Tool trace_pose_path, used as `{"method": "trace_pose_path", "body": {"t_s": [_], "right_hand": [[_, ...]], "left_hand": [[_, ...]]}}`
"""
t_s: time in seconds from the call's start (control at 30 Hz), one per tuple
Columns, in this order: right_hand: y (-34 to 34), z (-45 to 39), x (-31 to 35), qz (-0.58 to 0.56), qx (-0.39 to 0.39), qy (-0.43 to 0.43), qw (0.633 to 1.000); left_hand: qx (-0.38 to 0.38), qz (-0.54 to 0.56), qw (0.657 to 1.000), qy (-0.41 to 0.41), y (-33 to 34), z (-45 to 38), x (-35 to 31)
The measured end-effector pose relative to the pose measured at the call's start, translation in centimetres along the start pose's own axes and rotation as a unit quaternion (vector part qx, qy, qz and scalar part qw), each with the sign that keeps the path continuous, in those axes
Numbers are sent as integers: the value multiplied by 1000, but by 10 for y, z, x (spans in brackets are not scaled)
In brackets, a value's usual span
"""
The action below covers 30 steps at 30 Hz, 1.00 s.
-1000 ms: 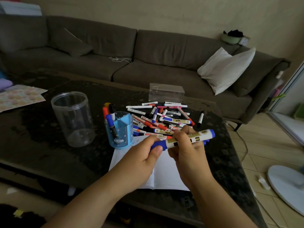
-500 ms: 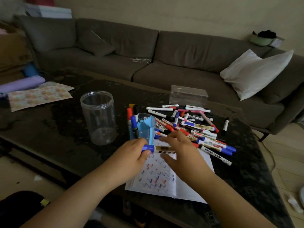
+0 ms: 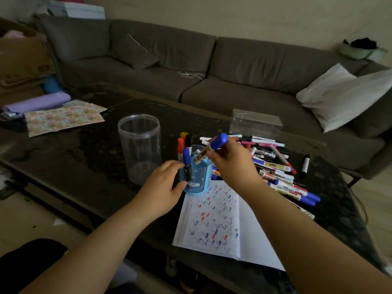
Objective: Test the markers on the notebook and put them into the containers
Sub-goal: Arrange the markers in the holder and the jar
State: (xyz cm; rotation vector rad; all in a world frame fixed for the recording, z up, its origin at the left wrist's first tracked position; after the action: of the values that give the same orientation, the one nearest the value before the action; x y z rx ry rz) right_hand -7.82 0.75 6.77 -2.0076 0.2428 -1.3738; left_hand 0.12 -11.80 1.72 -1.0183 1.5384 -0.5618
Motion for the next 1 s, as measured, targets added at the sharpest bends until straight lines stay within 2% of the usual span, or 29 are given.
{"method": "trace_pose_path", "body": {"t_s": [0.2, 0.3, 0.5, 0.67, 0.8, 1.0], "right_hand": [[41, -9, -20, 104, 68, 12, 992], [46, -11, -30, 154, 53, -11, 987], [31, 10, -43, 99, 20, -38, 994], [-8, 42, -101, 127, 10, 69, 989], [-63, 68, -161, 171, -31, 162, 971], [-135, 86, -225, 221, -82, 232, 944]], "left_hand": [[-3, 8, 1000, 3, 12, -1, 3], [-10, 23, 1000, 13, 14, 0, 0], [11, 40, 999, 7, 35, 4, -14], [55, 43, 997, 29, 71, 3, -42], [97, 59, 991, 77, 107, -3, -84], [129, 79, 980, 129, 151, -15, -141]]}}
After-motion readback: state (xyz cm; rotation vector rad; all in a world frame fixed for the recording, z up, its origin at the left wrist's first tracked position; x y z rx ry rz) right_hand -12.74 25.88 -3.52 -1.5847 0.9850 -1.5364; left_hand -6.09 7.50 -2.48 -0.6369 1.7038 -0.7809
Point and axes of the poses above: each hand's wrist, its own z-axis away from the middle knuckle, its own y-axis out of the palm, x = y × z, the point moved 9 cm from there along -z, towards the middle knuckle, and after that the axes turned 2 degrees about y, right-handed, at the moved point
